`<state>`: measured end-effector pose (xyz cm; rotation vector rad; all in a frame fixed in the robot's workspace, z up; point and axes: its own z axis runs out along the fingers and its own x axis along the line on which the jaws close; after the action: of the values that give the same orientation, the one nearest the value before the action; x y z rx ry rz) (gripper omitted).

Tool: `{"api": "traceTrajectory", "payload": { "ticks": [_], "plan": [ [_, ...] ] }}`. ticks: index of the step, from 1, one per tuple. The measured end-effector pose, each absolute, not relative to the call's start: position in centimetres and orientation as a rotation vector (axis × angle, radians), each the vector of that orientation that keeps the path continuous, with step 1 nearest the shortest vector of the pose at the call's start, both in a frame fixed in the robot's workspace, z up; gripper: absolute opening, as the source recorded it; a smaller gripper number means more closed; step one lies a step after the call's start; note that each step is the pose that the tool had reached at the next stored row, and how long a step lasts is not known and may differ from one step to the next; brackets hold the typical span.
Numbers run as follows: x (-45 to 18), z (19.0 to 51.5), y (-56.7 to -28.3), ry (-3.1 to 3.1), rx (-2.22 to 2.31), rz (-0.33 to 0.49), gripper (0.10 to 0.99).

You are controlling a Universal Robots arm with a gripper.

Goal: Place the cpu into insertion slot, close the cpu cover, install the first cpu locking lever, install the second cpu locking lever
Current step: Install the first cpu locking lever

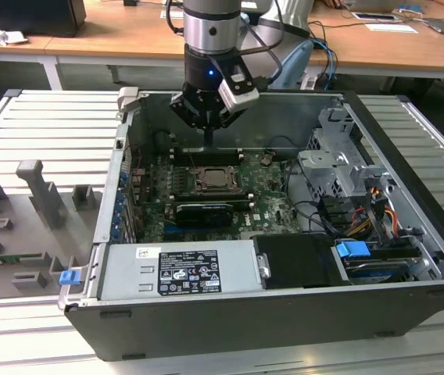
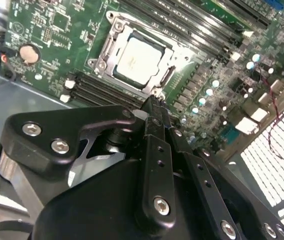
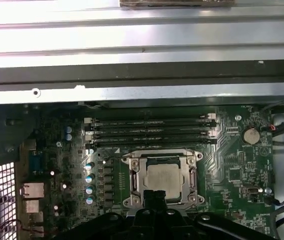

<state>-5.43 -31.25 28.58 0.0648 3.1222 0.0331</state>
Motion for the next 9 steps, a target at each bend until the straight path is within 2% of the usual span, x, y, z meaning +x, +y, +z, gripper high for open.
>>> {"api": "traceTrajectory", "payload": {
  "ticks": [9],
  "plan": [
    [-7.9,27.2,-31.3,3.123,-0.055,0.036,0.106]
  ]
}}
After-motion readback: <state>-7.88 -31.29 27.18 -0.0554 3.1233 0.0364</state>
